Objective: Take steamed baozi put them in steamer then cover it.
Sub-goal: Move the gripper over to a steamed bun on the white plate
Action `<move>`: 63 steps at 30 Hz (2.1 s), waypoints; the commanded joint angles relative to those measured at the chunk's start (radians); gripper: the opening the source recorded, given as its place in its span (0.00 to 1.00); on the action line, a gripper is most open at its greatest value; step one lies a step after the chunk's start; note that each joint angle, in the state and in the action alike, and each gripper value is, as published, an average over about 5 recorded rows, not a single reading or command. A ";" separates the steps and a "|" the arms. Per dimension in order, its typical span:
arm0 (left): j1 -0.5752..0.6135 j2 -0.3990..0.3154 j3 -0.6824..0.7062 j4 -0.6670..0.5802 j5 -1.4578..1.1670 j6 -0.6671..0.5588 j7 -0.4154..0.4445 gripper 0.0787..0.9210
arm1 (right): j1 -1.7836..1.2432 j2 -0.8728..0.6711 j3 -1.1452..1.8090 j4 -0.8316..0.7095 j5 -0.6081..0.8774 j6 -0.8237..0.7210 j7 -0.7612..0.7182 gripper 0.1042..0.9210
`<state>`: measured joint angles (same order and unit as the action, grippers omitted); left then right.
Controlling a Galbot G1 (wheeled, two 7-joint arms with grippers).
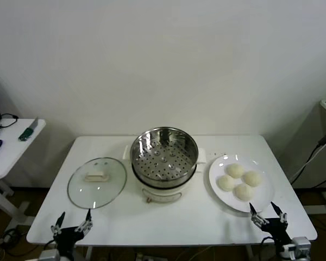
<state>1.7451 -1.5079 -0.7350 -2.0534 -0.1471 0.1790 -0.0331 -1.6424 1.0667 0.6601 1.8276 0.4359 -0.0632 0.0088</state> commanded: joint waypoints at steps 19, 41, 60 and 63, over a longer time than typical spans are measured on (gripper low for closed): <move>0.033 -0.007 0.014 -0.017 -0.003 -0.044 0.003 0.88 | 0.853 -0.491 -0.579 -0.227 -0.177 -0.214 -0.196 0.88; 0.064 -0.009 0.015 -0.029 0.002 -0.071 0.003 0.88 | 2.022 -0.484 -1.770 -0.753 -0.337 0.114 -1.089 0.88; 0.071 -0.013 0.016 -0.029 0.034 -0.091 0.022 0.88 | 1.895 -0.149 -1.817 -1.040 -0.286 0.051 -1.090 0.88; 0.073 -0.015 0.016 -0.030 0.034 -0.092 0.023 0.88 | 1.877 -0.127 -1.806 -1.070 -0.334 0.051 -1.084 0.88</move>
<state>1.8160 -1.5205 -0.7190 -2.0829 -0.1187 0.0915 -0.0122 0.2280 0.8212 -1.0857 0.8975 0.1511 -0.0201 -1.0411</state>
